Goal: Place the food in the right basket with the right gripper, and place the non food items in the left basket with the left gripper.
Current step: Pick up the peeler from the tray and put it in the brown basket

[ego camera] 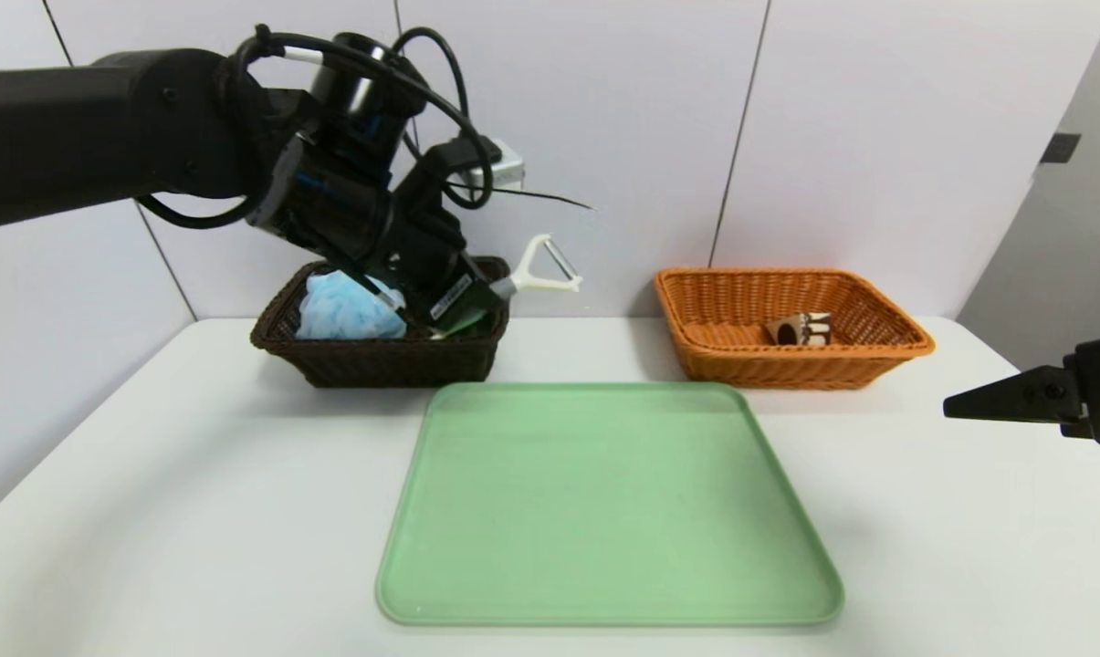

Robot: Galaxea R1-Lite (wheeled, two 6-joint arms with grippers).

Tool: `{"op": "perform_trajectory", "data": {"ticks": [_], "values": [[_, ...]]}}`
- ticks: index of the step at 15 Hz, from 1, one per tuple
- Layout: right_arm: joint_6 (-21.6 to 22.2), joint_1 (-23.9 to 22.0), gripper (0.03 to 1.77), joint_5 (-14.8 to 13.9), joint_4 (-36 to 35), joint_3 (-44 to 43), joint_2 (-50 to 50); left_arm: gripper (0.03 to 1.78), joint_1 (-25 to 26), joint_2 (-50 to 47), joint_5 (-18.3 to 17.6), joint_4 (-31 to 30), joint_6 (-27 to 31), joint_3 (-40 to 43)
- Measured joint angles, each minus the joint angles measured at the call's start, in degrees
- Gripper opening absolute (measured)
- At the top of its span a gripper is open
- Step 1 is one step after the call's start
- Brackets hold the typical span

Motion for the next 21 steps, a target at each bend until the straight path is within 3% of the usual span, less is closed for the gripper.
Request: {"op": "perform_trajectory", "data": {"ticks": [5, 16, 21], "values": [[0.0, 0.0, 1.70, 0.0, 0.0, 0.5, -0.4, 0.27, 9.0, 2.6, 0.0, -5.2, 0.1, -2.2], [0.0, 0.0, 1.70, 0.0, -0.1, 1.0, -0.4, 0.27, 13.7, 10.5, -0.1, -7.1, -3.5, -2.1], [0.0, 0.0, 1.70, 0.0, -0.1, 1.0, -0.5, 0.89, 13.6, 11.3, -0.2, -7.4, -3.8, -2.2]]}}
